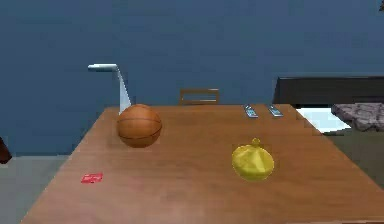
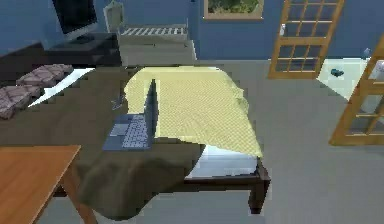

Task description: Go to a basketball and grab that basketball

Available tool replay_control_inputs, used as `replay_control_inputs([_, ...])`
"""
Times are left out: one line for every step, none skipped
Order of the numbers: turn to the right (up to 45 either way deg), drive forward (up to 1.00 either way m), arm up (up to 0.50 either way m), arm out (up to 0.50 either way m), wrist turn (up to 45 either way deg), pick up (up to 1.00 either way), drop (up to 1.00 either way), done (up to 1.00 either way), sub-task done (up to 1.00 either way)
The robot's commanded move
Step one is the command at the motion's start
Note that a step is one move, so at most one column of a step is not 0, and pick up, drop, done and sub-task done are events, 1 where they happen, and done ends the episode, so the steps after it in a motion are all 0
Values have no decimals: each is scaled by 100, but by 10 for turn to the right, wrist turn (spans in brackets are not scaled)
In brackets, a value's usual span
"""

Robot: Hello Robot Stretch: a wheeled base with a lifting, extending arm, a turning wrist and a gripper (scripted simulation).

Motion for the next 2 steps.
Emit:
replay_control_inputs([-450, 0, 0, 0, 0, 0, 0, 0, 0])
replay_control_inputs([-210, 0, 0, 0, 0, 0, 0, 0, 0])
